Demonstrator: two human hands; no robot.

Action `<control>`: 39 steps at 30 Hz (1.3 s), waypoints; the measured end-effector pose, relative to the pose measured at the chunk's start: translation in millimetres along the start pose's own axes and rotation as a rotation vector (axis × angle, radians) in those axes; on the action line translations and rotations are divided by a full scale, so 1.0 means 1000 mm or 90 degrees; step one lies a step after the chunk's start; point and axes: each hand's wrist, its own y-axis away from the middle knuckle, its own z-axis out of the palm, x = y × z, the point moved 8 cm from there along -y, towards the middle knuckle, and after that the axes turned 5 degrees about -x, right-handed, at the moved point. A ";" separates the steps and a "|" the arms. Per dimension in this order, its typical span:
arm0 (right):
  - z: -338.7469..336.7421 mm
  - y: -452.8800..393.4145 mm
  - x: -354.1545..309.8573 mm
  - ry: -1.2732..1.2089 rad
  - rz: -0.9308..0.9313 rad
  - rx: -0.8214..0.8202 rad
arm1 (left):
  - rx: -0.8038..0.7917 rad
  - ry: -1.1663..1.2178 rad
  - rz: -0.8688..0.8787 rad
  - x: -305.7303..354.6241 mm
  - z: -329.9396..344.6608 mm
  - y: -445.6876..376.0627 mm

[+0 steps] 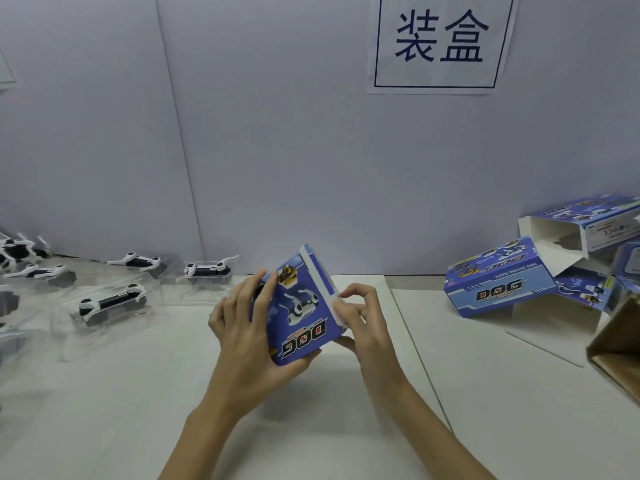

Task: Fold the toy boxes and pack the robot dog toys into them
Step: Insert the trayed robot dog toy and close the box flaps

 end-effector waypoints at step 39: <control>0.001 -0.003 0.000 0.108 -0.012 -0.124 | -0.024 -0.128 0.129 0.021 0.014 0.007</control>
